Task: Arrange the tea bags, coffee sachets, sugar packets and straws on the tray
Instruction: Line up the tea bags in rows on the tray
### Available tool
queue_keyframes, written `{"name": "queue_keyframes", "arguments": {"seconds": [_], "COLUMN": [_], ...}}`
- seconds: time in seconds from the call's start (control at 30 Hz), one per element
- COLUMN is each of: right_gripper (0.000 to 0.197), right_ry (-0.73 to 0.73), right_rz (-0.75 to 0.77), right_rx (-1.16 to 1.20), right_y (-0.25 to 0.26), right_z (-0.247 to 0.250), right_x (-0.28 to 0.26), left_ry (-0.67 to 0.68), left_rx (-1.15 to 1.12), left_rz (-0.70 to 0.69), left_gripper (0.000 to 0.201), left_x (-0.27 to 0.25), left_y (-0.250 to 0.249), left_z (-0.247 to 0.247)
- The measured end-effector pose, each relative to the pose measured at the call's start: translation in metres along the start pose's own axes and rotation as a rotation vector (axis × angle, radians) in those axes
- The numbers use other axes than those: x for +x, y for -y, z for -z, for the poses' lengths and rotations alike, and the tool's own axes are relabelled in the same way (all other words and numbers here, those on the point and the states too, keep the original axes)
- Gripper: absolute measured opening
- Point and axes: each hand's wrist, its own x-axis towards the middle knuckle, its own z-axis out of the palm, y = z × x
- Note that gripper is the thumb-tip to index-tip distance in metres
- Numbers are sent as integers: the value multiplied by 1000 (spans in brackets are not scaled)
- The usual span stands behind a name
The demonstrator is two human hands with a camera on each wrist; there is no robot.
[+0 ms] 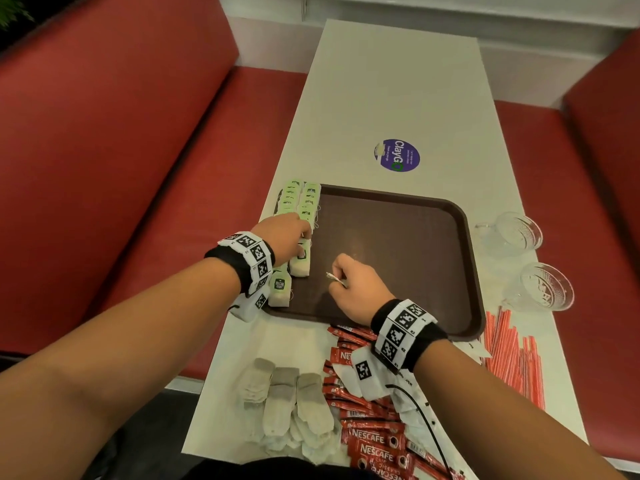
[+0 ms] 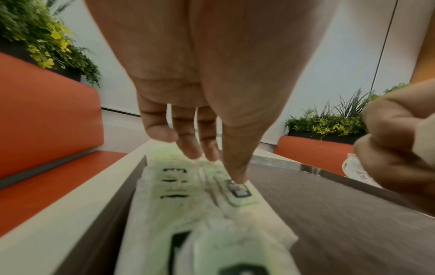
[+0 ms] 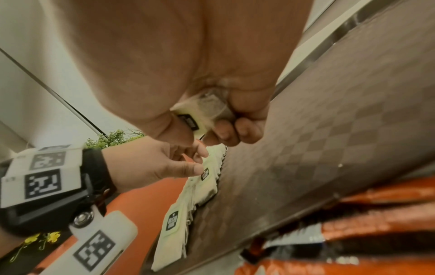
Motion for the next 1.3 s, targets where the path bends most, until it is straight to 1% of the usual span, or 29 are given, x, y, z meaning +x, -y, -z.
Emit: {"name": "queue_keyframes", "arguments": {"seconds": [0.07,0.1,0.23,0.33,0.47,0.53,0.67,0.8,0.9,0.97,1.03,1.1,1.2,1.27,1.3], "right_gripper": [12,11,8,7,7,7,6,7,7,6,9,12,16,21,24], "right_ry": [-12,-17,-9,4,13,18,22,13,-35,-53,-46,-36,-7,21,34], "right_rz": [10,9,1,-2,-6,-13,-12,32,78,95,108,115,65,21,3], "right_rx": [11,17,-2,-14,-22,-21,-24,-55,-72,-62,-57,-48,-59,-96,-118], "right_y": [0,0,2,4,4,5,7,6,4,4,5,8,9,8,6], "right_z": [0,1,1,0,-1,-2,-3,-7,-10,-11,-10,-8,-7,-8,-8], "right_x": [0,0,1,1,2,3,6,10,14,16,18,19,22,25,27], "left_ry": [-56,-54,41,68,12,-6,37,62,22,-20,-65,-125,-189,-185,-168], "left_rx": [-7,-3,65,36,10,46,127,95,30,-97,-223,-301,-431,-492,-479], "left_rz": [-11,-23,-36,-19,-40,-32,24,58,8,-83,-185,-244,-199,-131,-98], "left_gripper": [30,30,35,34,34,38,53,57,57,50,35,18,7,4,5], "left_x": [-4,-6,-12,-13,-22,-31,-45,-48,-51,-53,-56,-57,-57,-54,-51], "left_y": [-2,-3,-7,-3,3,2,3,12,18,18,14,9,9,13,16], "left_z": [-5,-7,-17,-19,-16,-18,-33,-32,-28,-24,-18,-15,-17,-19,-20]}}
